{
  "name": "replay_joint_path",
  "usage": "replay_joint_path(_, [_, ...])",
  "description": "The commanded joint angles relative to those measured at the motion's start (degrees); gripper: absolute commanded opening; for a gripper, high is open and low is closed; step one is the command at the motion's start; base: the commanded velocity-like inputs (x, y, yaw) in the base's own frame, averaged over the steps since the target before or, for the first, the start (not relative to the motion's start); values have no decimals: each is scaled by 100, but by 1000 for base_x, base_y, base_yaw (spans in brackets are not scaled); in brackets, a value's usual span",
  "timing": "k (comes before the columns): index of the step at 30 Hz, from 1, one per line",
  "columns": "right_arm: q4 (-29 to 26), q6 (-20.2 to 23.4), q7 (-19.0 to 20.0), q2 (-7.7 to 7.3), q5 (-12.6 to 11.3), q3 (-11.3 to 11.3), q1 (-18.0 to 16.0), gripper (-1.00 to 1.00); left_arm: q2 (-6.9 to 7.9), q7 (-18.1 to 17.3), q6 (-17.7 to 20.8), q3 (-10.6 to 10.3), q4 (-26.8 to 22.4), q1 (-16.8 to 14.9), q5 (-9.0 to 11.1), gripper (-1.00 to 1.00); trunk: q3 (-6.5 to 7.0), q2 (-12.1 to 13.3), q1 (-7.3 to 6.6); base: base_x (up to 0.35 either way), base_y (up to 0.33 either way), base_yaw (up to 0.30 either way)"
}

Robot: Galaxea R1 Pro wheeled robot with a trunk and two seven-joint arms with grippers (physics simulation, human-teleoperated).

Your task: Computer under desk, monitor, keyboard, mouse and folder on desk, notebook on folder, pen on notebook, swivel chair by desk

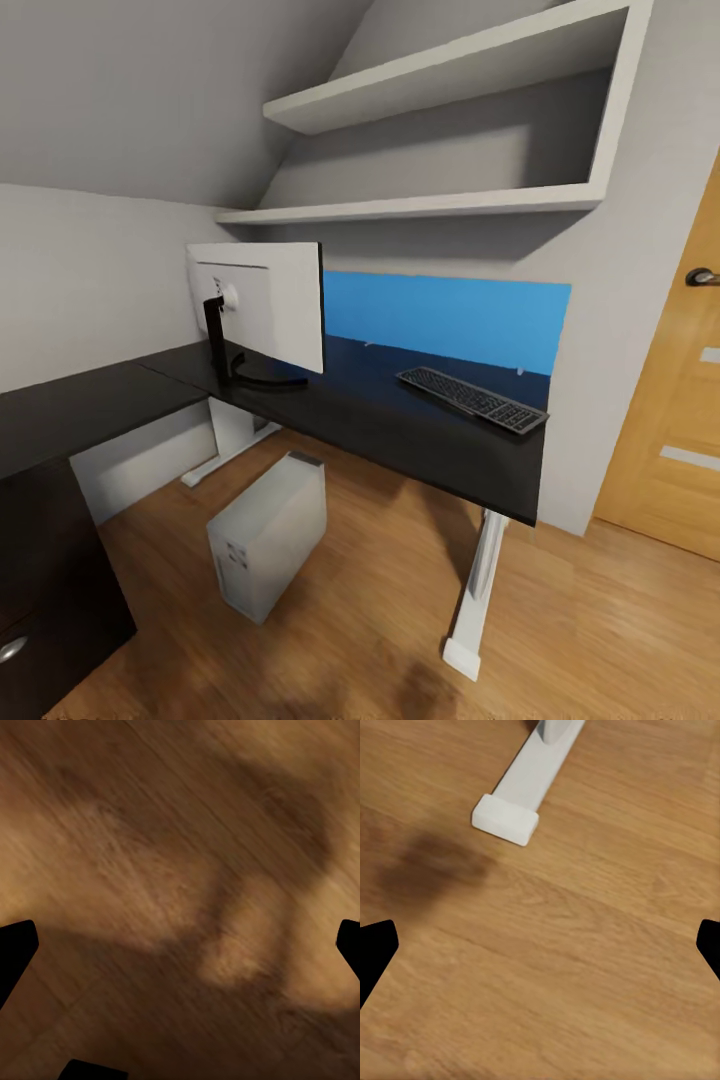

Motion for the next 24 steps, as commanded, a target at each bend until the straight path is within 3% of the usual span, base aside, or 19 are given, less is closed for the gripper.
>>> replay_joint_path(1, [7,-16,-18,1,-34,51,-5,100,-1,17,-18,-6,3,-3,3,100,-24,-44,22,0,0,0])
replay_joint_path(24, [4,-15,-12,-17,-37,43,-6,100,31,18,-21,56,-11,-3,13,100,-437,-966,527,0,0,0])
